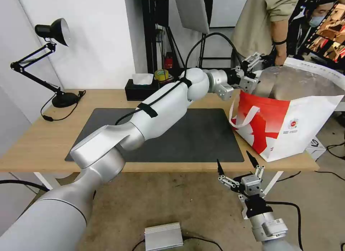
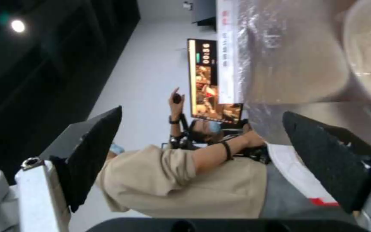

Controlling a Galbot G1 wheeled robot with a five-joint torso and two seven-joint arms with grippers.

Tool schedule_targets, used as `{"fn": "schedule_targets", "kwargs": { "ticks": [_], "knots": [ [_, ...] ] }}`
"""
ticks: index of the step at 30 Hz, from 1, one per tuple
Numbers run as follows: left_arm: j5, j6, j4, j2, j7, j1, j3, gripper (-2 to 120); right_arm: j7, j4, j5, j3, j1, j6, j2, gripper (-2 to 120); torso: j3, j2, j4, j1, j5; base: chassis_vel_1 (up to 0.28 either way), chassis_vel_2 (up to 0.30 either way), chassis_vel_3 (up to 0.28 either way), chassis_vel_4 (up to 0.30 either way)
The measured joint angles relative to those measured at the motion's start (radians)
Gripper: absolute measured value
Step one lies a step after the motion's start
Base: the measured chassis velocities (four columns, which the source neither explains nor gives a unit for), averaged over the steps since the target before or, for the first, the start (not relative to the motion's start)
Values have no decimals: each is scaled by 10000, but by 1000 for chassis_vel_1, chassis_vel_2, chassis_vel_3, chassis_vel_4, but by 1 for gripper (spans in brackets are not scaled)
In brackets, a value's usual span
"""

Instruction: Pick up the trash from the table and place it into the takeout bag.

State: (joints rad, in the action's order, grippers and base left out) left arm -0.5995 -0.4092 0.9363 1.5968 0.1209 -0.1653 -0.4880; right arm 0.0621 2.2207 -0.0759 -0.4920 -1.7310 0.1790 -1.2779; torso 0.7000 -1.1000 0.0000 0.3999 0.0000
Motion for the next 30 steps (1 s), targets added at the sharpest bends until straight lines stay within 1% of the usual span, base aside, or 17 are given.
{"fn": "schedule_targets", "kwargs": {
  "ticks": [3,5,6,8,10,12,13,15,16,18,20,21,23,25,26,28,30],
  "knots": [
    [153,101,73,-4,-122,-43,90,100,0,0,0,0,0,0,0,100,0,0,0,1,0,0,0,0,0],
    [676,126,99,-11,-114,-98,132,100,0,0,0,0,0,0,0,100,0,0,0,0,0,0,0,0,0],
    [676,126,99,-11,-114,-98,132,100,0,0,0,0,0,0,0,100,0,0,0,0,0,0,0,0,0],
    [1432,155,105,-21,3,-159,141,100,0,0,0,0,0,0,0,100,0,0,0,0,0,0,0,0,0],
    [2311,157,127,-32,281,-272,159,100,0,0,0,0,0,0,0,100,0,0,0,1,0,0,0,0,0],
    [2477,157,136,-34,315,-290,159,100,0,0,0,0,0,0,0,100,0,0,0,0,0,0,0,0,0],
    [3154,158,178,-38,436,-356,143,100,0,0,0,0,0,0,0,100,0,0,0,0,0,0,0,0,0],
    [4071,266,307,-63,537,-409,83,100,0,0,0,0,0,0,0,100,0,0,-1,0,0,0,0,0,0],
    [4071,266,307,-63,537,-409,83,100,0,0,0,0,0,0,0,100,0,0,-1,0,0,0,0,0,0],
    [5240,695,607,-204,547,-430,-112,100,0,0,0,0,0,0,0,100,0,0,-2,1,0,0,0,0,0],
    [6479,1260,974,-448,414,-412,-279,100,0,0,0,0,0,0,0,100,-1,-1,-2,0,0,0,0,0,0],
    [6479,1260,974,-448,414,-412,-279,100,0,0,0,0,0,0,0,100,-1,-1,-2,0,0,0,0,0,0],
    [7401,1668,1270,-721,261,-343,-336,100,0,0,0,0,0,0,0,100,-1,0,-3,0,-1,0,0,0,0],
    [8651,2070,1603,-1127,50,-237,-343,100,0,0,0,0,0,0,0,100,0,0,0,1,-1,0,0,0,0],
    [8651,2070,1603,-1127,50,-237,-343,100,0,0,0,0,0,0,0,100,0,0,0,1,-1,0,0,0,0],
    [10186,2405,2093,-1706,-536,-62,-288,100,0,0,0,0,0,0,0,100,0,0,2,0,-3,0,0,0,0],
    [11246,2684,2545,-2095,-1127,125,-161,100,0,-1,0,0,0,0,0,100,0,0,6,0,-5,0,0,0,0]
  ]
}}
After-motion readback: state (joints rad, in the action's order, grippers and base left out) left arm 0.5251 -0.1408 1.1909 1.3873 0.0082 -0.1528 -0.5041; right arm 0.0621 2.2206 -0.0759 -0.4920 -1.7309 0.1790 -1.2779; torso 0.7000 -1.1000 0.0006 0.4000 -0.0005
